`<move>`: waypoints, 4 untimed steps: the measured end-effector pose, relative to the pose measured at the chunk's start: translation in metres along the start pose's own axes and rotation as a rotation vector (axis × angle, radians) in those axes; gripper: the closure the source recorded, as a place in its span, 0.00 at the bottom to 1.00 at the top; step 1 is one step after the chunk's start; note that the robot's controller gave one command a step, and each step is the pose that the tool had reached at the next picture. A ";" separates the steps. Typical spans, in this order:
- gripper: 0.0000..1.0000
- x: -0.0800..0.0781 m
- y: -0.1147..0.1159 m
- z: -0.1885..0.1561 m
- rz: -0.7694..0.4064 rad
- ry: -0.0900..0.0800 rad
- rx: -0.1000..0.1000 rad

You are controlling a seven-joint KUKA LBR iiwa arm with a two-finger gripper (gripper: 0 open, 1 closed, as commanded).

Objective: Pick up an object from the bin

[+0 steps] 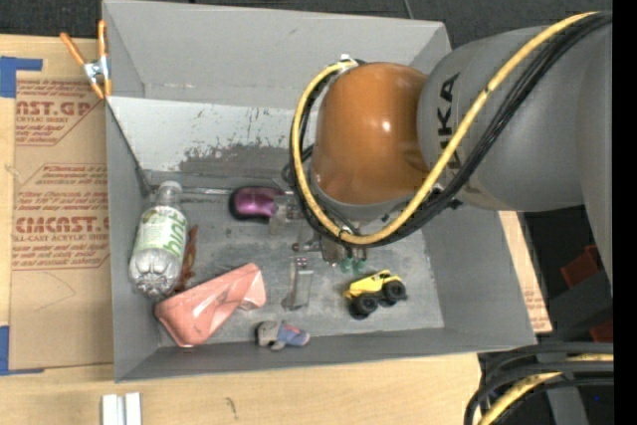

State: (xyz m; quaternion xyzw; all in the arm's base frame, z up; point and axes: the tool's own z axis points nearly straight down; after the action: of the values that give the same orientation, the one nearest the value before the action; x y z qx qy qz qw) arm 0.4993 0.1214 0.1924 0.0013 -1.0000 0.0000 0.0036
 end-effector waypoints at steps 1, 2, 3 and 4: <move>0.00 -0.002 -0.001 -0.005 0.002 -0.008 -0.001; 0.00 -0.002 0.000 -0.004 0.001 -0.008 -0.001; 0.00 -0.005 0.009 0.036 -0.031 -0.003 0.000; 0.00 -0.019 0.038 0.060 -0.065 -0.018 -0.002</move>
Offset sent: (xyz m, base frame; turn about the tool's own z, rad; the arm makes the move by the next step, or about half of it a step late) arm 0.0229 0.0590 -0.1062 -0.1055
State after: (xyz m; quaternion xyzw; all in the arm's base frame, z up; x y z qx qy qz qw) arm 0.5180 0.1591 0.1322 0.0338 -0.9994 -0.0013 -0.0052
